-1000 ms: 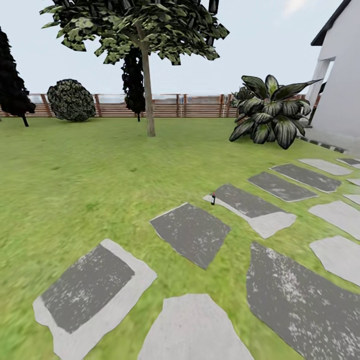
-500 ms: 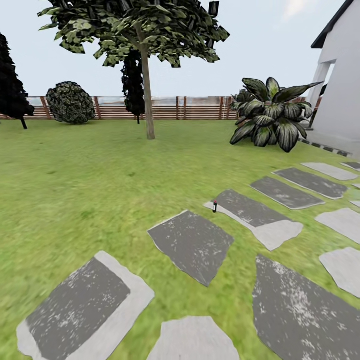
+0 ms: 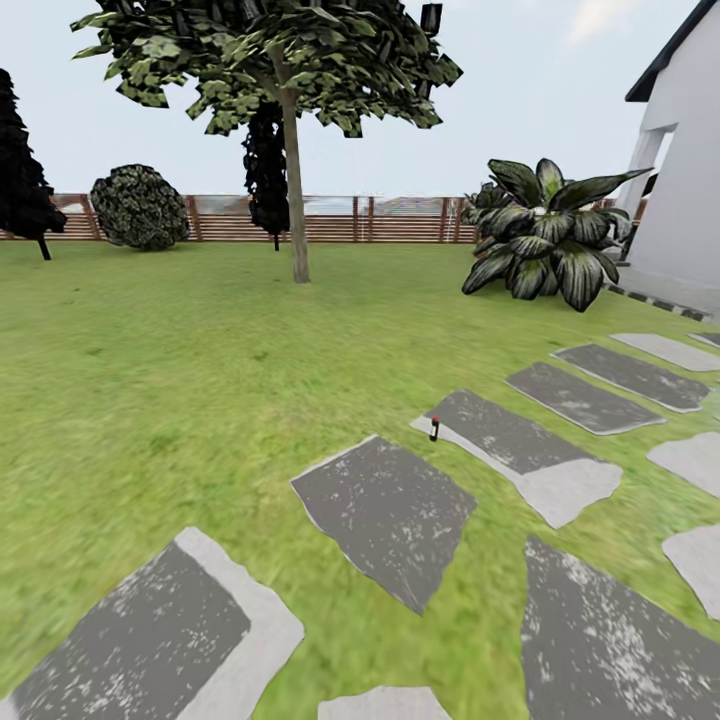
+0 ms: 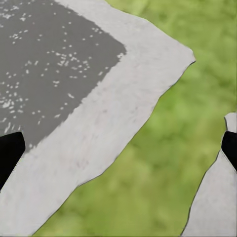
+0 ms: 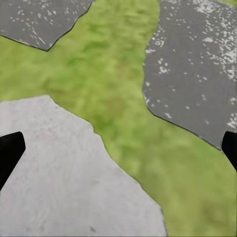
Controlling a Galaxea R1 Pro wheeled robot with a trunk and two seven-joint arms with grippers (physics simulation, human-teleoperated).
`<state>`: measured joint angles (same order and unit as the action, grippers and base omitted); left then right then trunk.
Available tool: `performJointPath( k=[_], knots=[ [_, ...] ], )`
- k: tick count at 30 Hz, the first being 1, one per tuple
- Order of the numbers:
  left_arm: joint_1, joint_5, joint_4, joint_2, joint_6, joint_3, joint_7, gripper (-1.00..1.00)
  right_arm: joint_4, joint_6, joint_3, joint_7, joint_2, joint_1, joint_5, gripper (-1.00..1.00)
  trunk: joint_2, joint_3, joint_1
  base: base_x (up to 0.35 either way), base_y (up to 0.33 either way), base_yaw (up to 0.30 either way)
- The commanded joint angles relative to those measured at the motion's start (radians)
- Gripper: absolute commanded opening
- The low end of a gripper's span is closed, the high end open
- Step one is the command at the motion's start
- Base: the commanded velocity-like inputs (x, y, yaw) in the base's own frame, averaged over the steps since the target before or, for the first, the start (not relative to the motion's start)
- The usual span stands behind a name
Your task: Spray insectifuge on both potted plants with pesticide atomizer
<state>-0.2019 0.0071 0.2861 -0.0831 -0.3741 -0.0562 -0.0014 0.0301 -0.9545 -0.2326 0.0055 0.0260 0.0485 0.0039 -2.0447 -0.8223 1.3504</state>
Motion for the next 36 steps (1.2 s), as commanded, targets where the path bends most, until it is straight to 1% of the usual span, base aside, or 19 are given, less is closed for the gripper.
performJointPath(
  k=[1, 36],
  knots=[
    [-0.001, 0.001, -0.001, 0.0, -0.003, -0.002, 0.0, 1.0, -0.001, -0.003, -0.002, 0.001, 0.0, 0.001, 0.001, 1.0, 0.0, -0.001, 0.0, 0.335, 0.0, 0.0],
    [-0.001, 0.001, -0.001, 0.0, -0.003, -0.002, 0.0, 1.0, -0.001, -0.003, -0.002, 0.001, 0.0, 0.001, 0.001, 1.0, 0.0, -0.001, 0.0, 0.335, 0.0, 0.0]
  ],
)
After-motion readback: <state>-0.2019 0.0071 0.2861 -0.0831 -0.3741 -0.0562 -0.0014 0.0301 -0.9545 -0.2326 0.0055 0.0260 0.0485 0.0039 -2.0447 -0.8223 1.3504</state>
